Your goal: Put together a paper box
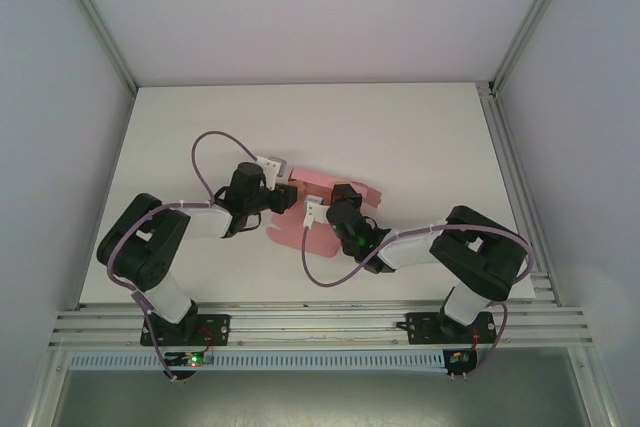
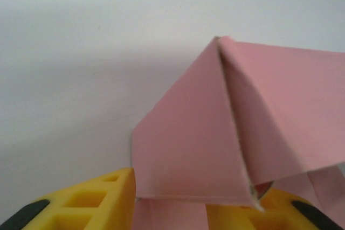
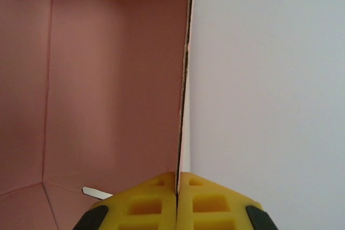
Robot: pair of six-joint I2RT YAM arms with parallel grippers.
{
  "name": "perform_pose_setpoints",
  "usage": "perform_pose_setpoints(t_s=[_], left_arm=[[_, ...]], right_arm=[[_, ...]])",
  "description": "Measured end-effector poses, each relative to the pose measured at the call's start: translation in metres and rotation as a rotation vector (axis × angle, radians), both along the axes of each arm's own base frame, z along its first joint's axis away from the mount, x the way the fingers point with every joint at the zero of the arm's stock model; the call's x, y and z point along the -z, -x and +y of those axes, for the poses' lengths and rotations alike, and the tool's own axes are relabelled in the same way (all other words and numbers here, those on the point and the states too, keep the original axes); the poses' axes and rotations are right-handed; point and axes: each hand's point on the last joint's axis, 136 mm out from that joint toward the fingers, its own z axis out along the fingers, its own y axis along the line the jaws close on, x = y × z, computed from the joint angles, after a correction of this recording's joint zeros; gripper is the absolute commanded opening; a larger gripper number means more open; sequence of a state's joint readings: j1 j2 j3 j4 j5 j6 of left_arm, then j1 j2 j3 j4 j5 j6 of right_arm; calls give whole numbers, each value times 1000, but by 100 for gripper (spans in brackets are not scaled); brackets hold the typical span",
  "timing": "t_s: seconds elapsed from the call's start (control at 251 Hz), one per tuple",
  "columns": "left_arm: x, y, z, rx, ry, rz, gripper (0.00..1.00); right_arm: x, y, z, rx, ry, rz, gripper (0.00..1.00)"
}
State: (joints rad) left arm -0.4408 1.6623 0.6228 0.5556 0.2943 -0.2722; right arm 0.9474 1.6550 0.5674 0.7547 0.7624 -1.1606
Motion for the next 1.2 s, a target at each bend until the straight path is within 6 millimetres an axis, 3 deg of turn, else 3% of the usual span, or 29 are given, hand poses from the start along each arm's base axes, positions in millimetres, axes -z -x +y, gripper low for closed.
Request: perform_pose_setpoints(t_s=[0.152,0.259,0.287,0.311,0.591,0.826,1.046,1.201], left_arm=[[-1,-5,-4,-52,-22,-66,29],[-1,-14,-2,-114,-51,-104,0],[-1,-17,-2,-128,-64,-112,0],[-1,-18,-3,-138,-71,-118,8],[0,-32,-8,-274,-162,-179,10],[2,-38,-4,-398,-173,-156,10],[3,-41,1,-481,-183,-118,0],[3,-44,0,-504,-207,-104,0]], right_arm=[[0,0,-1,5,-11,4,0],[0,2,0,1,-28,18,0],[0,2,1,-4,-35,22,0],[-1,2,1,-3,-40,23,0],[-2,4,-1,-3,-92,72,0],[-5,3,1,-24,-151,136,0],[-6,0,6,-34,-192,182,0],[-6,-4,4,-20,-230,196,0]])
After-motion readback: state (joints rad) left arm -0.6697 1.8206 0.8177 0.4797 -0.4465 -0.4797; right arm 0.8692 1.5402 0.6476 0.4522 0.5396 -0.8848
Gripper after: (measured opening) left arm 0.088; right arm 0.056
